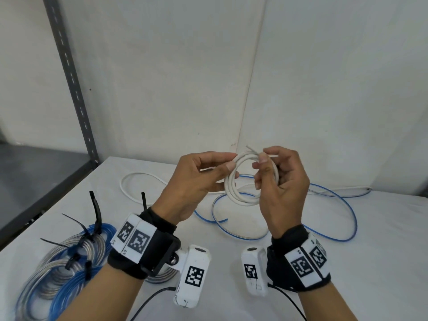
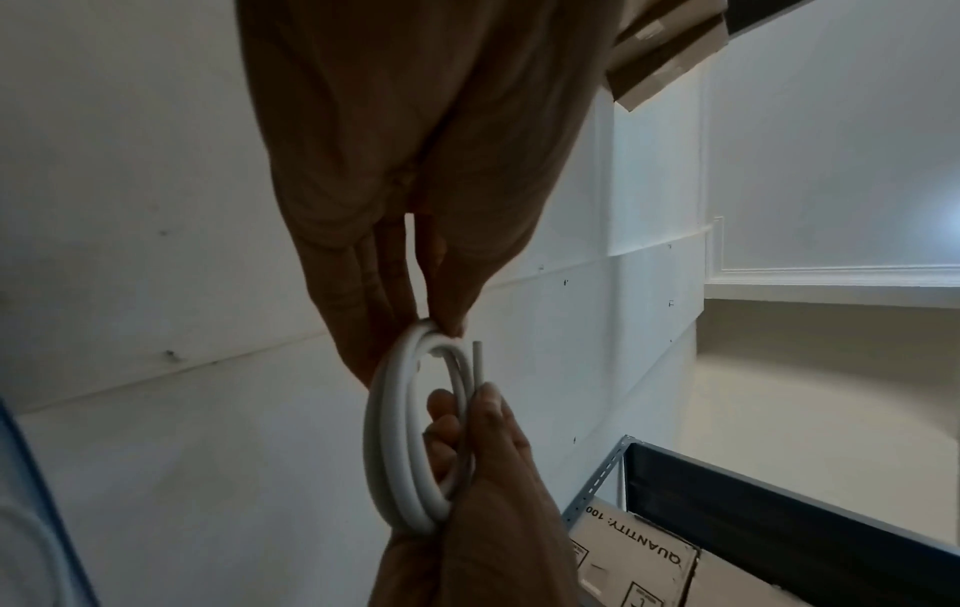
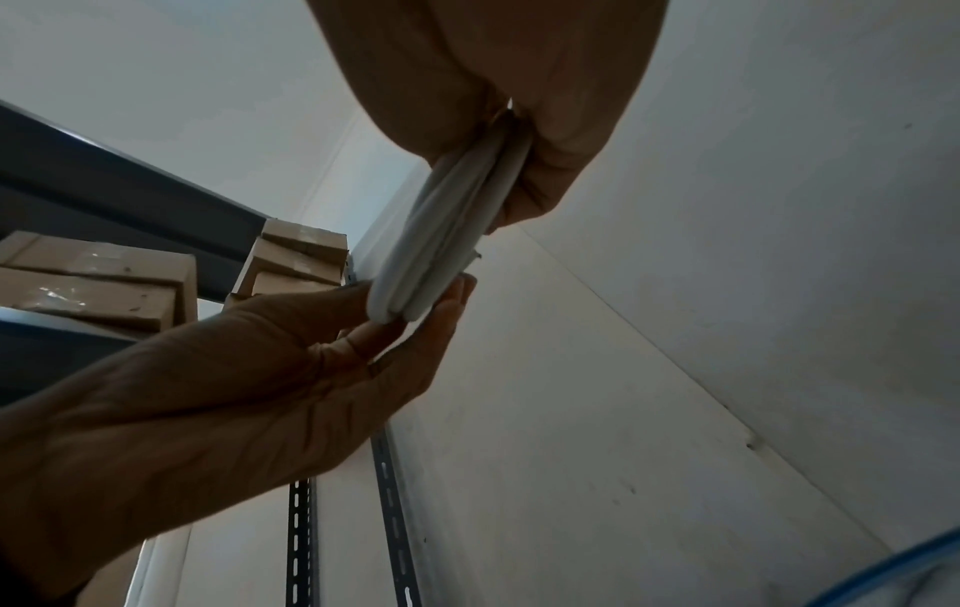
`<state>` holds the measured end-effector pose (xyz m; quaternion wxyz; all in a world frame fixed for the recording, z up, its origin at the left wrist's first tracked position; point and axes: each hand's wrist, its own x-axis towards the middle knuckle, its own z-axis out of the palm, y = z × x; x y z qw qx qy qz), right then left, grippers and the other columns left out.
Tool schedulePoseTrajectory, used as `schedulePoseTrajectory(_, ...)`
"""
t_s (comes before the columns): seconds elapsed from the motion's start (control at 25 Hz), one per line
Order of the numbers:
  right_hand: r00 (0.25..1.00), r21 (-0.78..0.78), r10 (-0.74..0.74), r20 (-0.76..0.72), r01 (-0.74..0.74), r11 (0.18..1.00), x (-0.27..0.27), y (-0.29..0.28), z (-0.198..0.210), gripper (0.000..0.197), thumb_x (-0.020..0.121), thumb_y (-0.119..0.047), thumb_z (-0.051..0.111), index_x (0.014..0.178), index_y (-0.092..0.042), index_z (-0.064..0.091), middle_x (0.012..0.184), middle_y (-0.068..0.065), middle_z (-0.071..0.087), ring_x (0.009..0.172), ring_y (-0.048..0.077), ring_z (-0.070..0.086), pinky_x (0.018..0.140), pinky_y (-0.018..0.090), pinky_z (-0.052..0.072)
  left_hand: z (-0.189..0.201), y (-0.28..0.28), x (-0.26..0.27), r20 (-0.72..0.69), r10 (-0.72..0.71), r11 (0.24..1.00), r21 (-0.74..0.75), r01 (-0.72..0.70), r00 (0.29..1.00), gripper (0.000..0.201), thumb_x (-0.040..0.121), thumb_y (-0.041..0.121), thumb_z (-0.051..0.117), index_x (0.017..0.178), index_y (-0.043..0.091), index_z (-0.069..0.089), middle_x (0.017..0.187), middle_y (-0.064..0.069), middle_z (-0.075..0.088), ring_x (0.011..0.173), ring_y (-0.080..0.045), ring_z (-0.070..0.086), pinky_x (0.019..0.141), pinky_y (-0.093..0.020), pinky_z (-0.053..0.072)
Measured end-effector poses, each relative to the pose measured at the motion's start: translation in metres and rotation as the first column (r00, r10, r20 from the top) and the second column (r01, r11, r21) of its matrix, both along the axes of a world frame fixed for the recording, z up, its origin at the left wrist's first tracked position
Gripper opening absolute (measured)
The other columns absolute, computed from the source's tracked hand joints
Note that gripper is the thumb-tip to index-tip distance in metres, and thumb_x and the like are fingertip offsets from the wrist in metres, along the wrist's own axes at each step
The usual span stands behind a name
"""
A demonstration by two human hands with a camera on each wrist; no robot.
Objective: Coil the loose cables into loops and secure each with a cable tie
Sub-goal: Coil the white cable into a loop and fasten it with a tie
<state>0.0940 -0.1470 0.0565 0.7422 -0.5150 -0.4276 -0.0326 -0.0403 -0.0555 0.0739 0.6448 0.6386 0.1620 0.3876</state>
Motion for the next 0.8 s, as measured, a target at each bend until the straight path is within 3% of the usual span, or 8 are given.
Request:
schedulePoseTrajectory(0.12,0.999,-0.021,0.018,-0.029,-0.019,1.000,0.002,0.000,0.000,0.008,0.100,-0.012,0.062,0.096,-0.018,0.065,0.079,0.018,0.065,0.055,0.018,0.052,0.054,0.026,0.046,-0.002,-0.002,0.003,0.020,0.019,1.000,0.007,-0.019,1.000,0.017,0.094,0.008,0.069,0.109,0.002,0.075,0.096,-0.023,0.076,0.095,-0.039,0.074,0.084,-0.041,0.063)
schedulePoseTrajectory(0.28,1.000,-0.048,0.003,-0.020,-0.004,0.999,-0.001,0.002,-0.004,0.013,0.102,-0.015,0.060,0.104,-0.022,0.071,0.073,0.000,0.065,0.056,0.014,0.053,0.053,0.025,0.047,-0.003,-0.004,0.005,-0.029,0.093,0.985,0.151,-0.087,0.995,0.021,0.085,0.011,0.080,0.106,0.008,0.077,0.088,-0.008,0.079,0.077,-0.026,0.076,0.078,-0.034,0.063)
schedulePoseTrajectory(0.36,0.999,-0.080,-0.006,0.049,0.010,0.997,-0.002,0.002,-0.005,0.015,0.102,-0.015,0.059,0.105,-0.024,0.071,0.078,-0.002,0.067,0.058,0.014,0.057,0.055,0.024,0.048,-0.005,-0.001,0.005,-0.029,0.126,0.973,0.198,-0.118,0.992,0.020,0.085,0.008,0.081,0.104,0.006,0.076,0.085,-0.009,0.079,0.074,-0.027,0.076,0.075,-0.034,0.063)
schedulePoseTrajectory(0.48,0.990,-0.157,0.040,0.133,-0.018,0.987,0.000,0.000,-0.003,0.016,0.103,-0.011,0.057,0.106,-0.019,0.071,0.075,0.001,0.064,0.058,0.016,0.059,0.052,0.021,0.049,-0.008,0.006,0.000,-0.020,0.088,0.986,0.145,-0.085,0.996,0.018,0.087,0.005,0.077,0.104,0.001,0.073,0.084,-0.016,0.077,0.071,-0.024,0.074,0.067,-0.026,0.058)
schedulePoseTrajectory(0.56,0.983,-0.173,0.074,0.166,-0.044,0.984,0.001,-0.001,0.000,0.016,0.103,-0.009,0.056,0.105,-0.016,0.070,0.071,0.002,0.061,0.057,0.016,0.057,0.051,0.020,0.048,-0.009,0.008,0.000,0.003,0.023,0.998,0.054,-0.023,1.000,0.017,0.089,0.003,0.074,0.105,-0.001,0.069,0.088,-0.017,0.077,0.070,-0.022,0.072,0.070,-0.030,0.060)
schedulePoseTrajectory(0.68,0.978,-0.180,0.106,0.182,-0.073,0.981,0.000,-0.002,0.001,0.017,0.104,-0.008,0.054,0.103,-0.013,0.070,0.071,0.003,0.059,0.056,0.014,0.055,0.051,0.021,0.047,-0.012,0.005,0.004,0.068,-0.093,0.991,-0.092,0.099,0.993,0.009,0.096,0.005,0.064,0.105,0.005,0.062,0.095,-0.016,0.075,0.068,-0.017,0.064,0.080,-0.039,0.060)
schedulePoseTrajectory(0.8,0.982,-0.179,0.105,0.157,-0.076,0.981,0.000,-0.004,0.003,0.016,0.103,-0.009,0.056,0.102,-0.014,0.071,0.074,0.005,0.063,0.056,0.017,0.058,0.050,0.024,0.051,-0.015,0.001,0.007,0.104,-0.173,0.975,-0.124,0.186,0.979,0.007,0.100,0.010,0.057,0.104,0.012,0.053,0.092,-0.013,0.070,0.063,-0.016,0.053,0.070,-0.034,0.053)
